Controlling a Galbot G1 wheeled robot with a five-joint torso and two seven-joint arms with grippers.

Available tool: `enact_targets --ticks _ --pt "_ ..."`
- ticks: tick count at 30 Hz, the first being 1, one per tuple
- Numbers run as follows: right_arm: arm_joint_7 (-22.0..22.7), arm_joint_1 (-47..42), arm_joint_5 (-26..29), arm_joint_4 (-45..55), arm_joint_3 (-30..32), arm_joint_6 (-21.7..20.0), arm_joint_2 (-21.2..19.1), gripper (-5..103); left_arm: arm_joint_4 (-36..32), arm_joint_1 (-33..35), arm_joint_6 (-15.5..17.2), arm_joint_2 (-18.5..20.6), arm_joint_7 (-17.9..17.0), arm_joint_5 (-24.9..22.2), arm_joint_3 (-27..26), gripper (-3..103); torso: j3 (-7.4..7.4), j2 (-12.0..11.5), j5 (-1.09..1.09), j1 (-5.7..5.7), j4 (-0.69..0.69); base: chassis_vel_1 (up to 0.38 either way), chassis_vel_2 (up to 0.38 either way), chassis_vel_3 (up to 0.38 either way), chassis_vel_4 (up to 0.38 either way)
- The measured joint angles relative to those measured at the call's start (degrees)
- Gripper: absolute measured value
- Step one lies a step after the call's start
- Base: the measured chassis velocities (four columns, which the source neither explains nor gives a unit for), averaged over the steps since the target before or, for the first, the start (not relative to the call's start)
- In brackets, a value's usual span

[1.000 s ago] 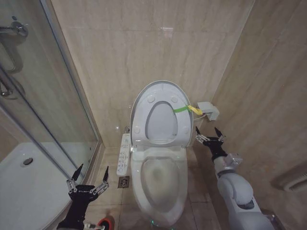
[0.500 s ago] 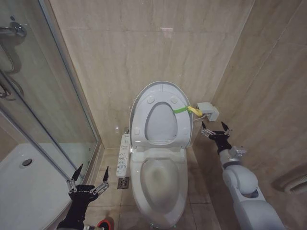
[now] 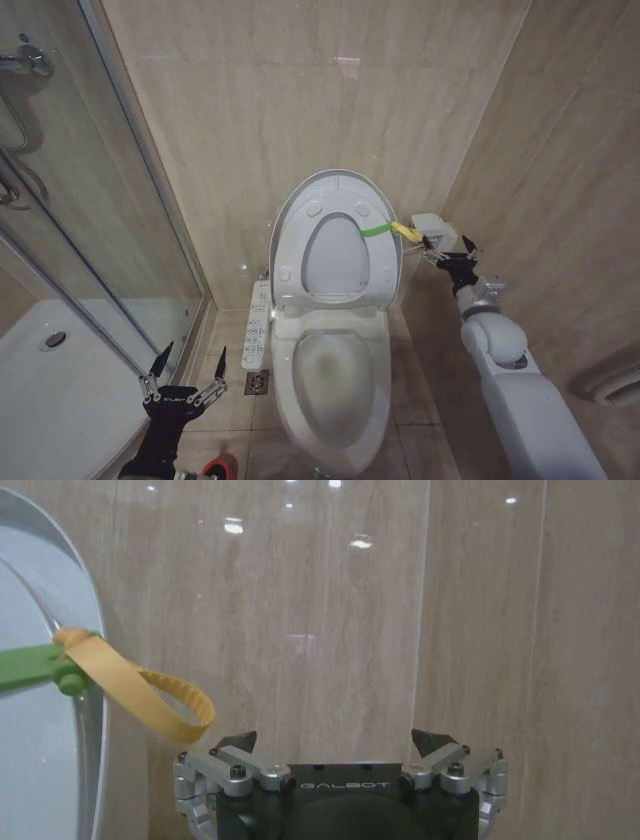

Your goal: Open the toilet lid, clean the toilet bowl with a toilet brush, close the toilet lid, and flush.

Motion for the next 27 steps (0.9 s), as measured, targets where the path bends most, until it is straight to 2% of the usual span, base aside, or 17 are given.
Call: enact_targets --ticks 8,12,27 --pt "0.2 4.0 0.0 -4.1 -2.5 0.4 0.8 100 0.0 0.0 0.0 0.0 0.0 0.0 0.0 99 0.00 0.0 0.00 0.00 0.01 0.000 0.000 0.000 0.000" --pt "0.2 6.9 -0.2 -7.5 -4.0 2.6 1.4 100 0.0 0.0 0.0 0.0 0.0 0.0 0.0 99 0.00 0.0 0.00 0.00 0.01 0.000 0.000 0.000 0.000" --pt "0.6 12.8 -0.6 -14.5 -7.1 6.6 2.5 100 0.0 0.0 0.0 0.0 0.0 0.0 0.0 99 0.00 0.0 0.00 0.00 0.01 0.000 0.000 0.000 0.000"
